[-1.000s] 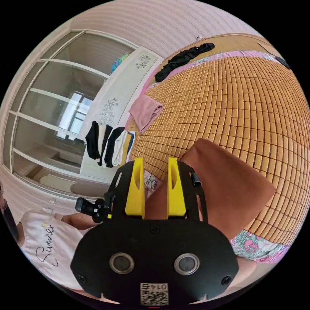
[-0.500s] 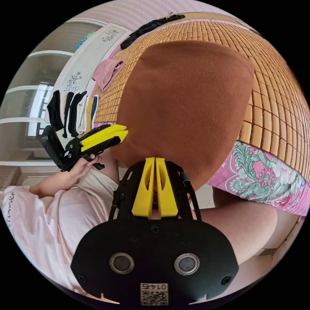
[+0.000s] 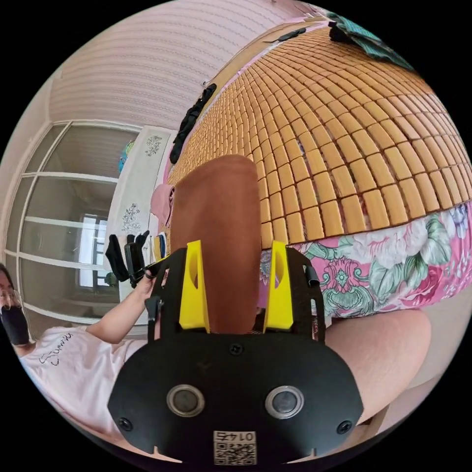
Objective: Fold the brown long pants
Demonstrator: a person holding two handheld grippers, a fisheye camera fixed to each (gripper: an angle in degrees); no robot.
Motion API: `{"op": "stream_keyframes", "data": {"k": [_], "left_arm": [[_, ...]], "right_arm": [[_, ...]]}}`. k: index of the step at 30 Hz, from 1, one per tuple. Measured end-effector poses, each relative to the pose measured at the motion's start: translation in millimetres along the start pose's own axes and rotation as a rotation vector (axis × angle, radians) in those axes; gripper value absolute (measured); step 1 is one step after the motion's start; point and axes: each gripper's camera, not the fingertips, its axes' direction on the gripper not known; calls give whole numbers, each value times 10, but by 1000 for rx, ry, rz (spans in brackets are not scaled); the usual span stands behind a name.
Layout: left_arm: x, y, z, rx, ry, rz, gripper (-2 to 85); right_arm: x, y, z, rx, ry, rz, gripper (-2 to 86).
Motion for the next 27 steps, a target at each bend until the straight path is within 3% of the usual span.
{"op": "stream_keyframes", "data": {"k": [5,8,12,15,18,22,27], "left_arm": [[-137,-63,4,-54,15,-9,216],[-157,-31,-29,-57,-26,25,194],[-119,70,-116,-7,-37,75,140],[-270,152,-165,30,12,1,124],[-385,241,-254,54,66,-55,92],[-476,487,-359,102,127,-86,70],[-738,1025,-574,287,249,-237,63]], "right_arm": [[207,59,-5,82,-140,56,152],[206,49,79,5,-209,36,132],[-53,70,197,-13,-80,-6,129],[-228,18,406,-125,-21,-17,116],[-523,0,411,-150,-3,-109,81],[-1390,6,454,-234,167,-410,65],[-2574,6,797,-340,335,-749,60]]}}
